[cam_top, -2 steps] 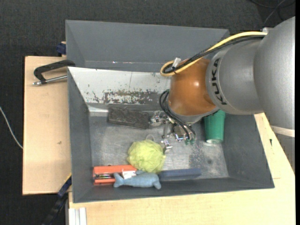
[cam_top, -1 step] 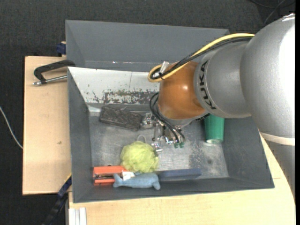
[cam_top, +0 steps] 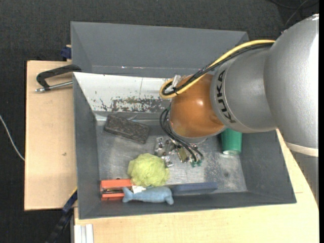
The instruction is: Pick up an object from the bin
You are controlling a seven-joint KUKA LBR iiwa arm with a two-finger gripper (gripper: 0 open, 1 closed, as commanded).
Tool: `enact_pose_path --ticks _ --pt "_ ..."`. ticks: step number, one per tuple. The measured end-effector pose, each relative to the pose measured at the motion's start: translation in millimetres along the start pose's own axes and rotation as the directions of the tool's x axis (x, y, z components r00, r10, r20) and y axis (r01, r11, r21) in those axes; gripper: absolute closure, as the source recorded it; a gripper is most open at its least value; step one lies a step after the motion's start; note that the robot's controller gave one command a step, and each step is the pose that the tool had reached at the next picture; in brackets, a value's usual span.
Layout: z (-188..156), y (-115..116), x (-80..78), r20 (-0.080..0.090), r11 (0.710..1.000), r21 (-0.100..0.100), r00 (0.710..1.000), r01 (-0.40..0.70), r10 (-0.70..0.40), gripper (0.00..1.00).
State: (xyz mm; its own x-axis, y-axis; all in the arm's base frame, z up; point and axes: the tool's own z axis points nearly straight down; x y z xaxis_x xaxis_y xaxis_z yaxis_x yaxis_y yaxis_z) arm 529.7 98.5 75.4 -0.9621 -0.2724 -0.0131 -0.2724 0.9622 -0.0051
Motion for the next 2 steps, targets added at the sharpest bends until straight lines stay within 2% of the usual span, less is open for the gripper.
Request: enact_pose_path --ticks 2 --pt "-0.9 0.1 0.5 -0.001 1.0 0.0 1.0 -0.002 0.002 1.0"
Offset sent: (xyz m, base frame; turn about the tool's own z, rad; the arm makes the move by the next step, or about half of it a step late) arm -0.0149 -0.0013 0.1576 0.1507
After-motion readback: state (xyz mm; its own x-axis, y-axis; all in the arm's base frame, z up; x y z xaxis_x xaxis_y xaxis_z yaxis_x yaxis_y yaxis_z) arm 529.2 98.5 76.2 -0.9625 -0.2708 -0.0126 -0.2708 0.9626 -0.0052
